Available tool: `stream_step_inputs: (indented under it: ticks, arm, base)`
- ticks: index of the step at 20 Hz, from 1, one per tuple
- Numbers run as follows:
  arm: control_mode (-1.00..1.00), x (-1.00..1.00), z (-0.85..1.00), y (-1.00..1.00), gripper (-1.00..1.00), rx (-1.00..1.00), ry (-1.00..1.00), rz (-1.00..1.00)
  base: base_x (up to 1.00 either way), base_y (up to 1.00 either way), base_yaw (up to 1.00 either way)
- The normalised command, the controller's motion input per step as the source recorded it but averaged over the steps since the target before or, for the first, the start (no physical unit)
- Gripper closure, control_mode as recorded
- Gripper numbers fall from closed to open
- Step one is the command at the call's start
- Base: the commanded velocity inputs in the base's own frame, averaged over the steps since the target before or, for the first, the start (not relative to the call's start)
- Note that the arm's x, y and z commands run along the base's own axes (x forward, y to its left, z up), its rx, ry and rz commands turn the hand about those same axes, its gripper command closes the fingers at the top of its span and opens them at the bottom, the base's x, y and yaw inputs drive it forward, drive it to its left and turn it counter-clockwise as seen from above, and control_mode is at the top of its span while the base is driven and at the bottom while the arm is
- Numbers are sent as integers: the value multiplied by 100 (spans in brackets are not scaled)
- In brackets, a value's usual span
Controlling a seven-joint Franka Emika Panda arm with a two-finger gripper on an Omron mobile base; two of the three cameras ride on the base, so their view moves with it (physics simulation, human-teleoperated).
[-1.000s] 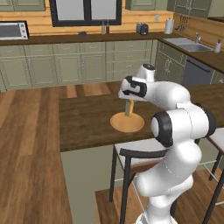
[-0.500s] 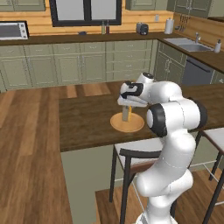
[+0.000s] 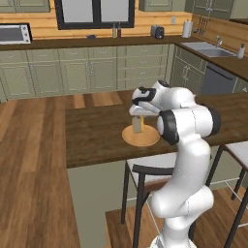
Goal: Start the toaster. Once the lever pops up, take the bread to the plate on the dining counter.
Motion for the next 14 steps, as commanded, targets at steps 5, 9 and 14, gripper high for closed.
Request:
stream_step_inputs:
  ticks: [5, 9, 14]
  arm:
    - [-100, 15, -11, 0, 100, 3, 9, 8]
    - [-100, 0, -22, 0, 100, 0, 5, 2]
    - [-100, -1, -16, 0, 100, 0, 5, 0]
  base:
    - [0, 0, 0]
    - [0, 0, 0]
    - [0, 0, 0]
